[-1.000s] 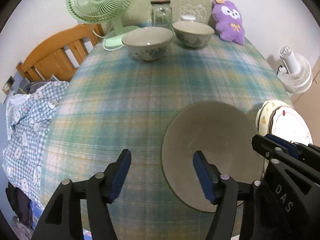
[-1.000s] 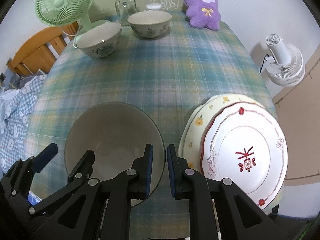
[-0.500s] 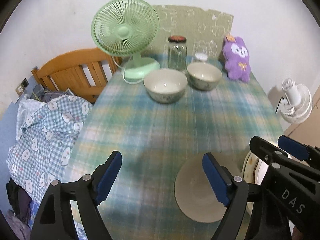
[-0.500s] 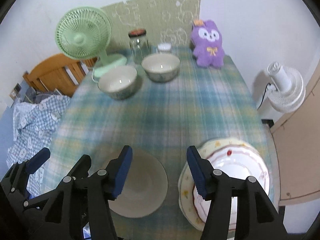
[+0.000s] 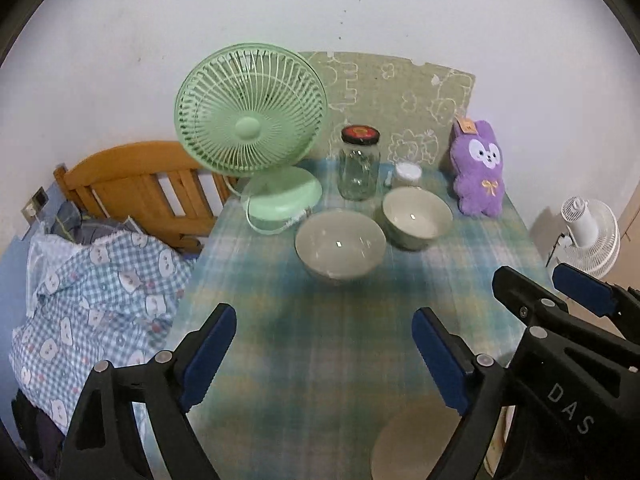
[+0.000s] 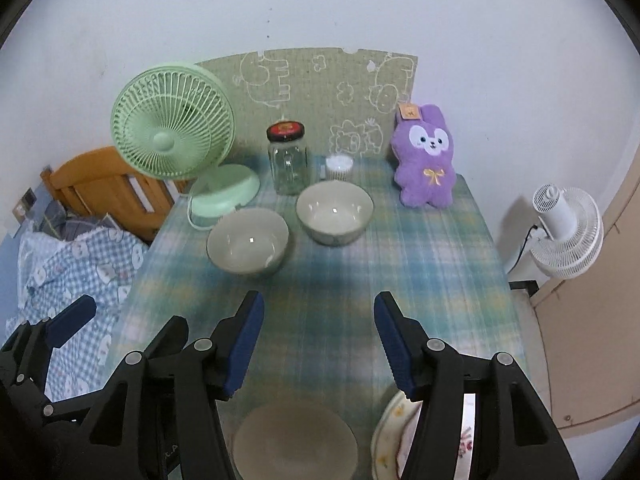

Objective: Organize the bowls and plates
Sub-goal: 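Lower the bowl beside the plate stack and open the left gripper, then grasp the rim of the beige bowl by the green fan with left gripper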

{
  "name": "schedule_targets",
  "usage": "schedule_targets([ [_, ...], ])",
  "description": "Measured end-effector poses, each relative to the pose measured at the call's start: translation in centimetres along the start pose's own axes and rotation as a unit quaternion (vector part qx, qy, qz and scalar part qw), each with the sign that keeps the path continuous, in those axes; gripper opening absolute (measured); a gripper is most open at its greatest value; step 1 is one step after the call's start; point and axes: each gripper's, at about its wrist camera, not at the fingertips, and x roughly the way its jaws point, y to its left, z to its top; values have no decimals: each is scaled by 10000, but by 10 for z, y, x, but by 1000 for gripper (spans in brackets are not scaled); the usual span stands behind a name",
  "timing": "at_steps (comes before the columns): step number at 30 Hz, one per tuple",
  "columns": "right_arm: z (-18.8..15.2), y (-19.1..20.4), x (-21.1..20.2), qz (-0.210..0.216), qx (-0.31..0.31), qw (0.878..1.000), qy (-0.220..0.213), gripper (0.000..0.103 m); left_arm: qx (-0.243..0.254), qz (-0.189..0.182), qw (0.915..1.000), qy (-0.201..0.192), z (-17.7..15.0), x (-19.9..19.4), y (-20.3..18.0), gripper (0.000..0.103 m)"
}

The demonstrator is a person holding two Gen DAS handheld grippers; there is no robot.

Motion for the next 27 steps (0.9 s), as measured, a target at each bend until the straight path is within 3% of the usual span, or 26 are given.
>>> schedule_targets([
  [8, 36, 18, 34, -187, 51, 9998, -64, 61, 94, -115, 9998, -100, 35, 36, 15, 91],
  [20, 58, 29, 121, -332, 261, 9989, 180, 61, 232, -234, 9994, 83, 62, 121, 31, 91],
  [27, 56, 32, 177, -316, 435, 9973, 494, 61, 287, -247, 9987, 336, 61, 173, 33, 81],
])
